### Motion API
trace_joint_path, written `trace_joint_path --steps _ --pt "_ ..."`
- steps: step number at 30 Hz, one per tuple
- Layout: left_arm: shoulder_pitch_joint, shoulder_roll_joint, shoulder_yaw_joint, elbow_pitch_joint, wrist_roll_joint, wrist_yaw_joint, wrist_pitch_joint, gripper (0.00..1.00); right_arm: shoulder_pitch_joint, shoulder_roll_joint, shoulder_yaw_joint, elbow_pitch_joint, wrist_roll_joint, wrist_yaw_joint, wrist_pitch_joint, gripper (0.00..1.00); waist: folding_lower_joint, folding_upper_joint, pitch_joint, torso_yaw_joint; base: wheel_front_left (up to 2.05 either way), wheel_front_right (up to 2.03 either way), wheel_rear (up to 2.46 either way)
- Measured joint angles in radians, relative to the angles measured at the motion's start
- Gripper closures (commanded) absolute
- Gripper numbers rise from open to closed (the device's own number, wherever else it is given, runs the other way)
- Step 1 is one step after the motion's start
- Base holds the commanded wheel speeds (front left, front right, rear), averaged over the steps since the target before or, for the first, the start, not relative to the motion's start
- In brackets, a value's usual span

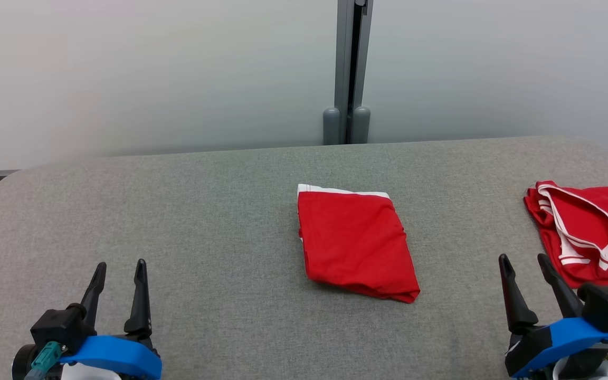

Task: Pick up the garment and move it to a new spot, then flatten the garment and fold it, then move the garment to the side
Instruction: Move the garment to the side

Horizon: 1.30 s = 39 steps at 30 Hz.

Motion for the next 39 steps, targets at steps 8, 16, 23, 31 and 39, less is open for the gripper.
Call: trace_joint_path --steps 8,16,23,31,39 --pt "0.0 0.0 0.0 0.002 0.0 0.0 0.0 0.0 0.0 0.002 0.012 0.014 0.002 0.0 -0.003 0.0 0.0 0.0 -0.006 -0.002 0.0 0.0 0.0" --pt "0.005 -0.004 -0.011 0.001 0.0 0.0 0.0 0.0 -0.001 0.003 0.016 0.026 0.01 0.0 -0.004 0.0 0.0 0.0 -0.007 -0.001 0.0 0.0 0.0" --pt "0.002 0.004 -0.025 -0.002 0.0 -0.001 0.0 0.0 -0.025 0.002 0.057 0.038 0.022 0.0 0.018 0.0 0.0 0.0 0.006 0.005 0.0 0.0 0.0" --pt "-0.035 0.008 -0.045 -0.016 0.0 -0.001 0.0 0.0 -0.223 -0.021 0.082 0.105 0.044 0.0 0.162 0.0 0.0 0.0 0.043 0.025 0.0 0.0 0.0" --pt "-0.116 -0.002 -0.075 -0.047 0.0 -0.001 0.0 0.0 -0.444 -0.006 0.036 0.288 0.048 0.0 0.351 0.0 0.0002 0.0 0.13 0.069 0.0 0.0 0.0"
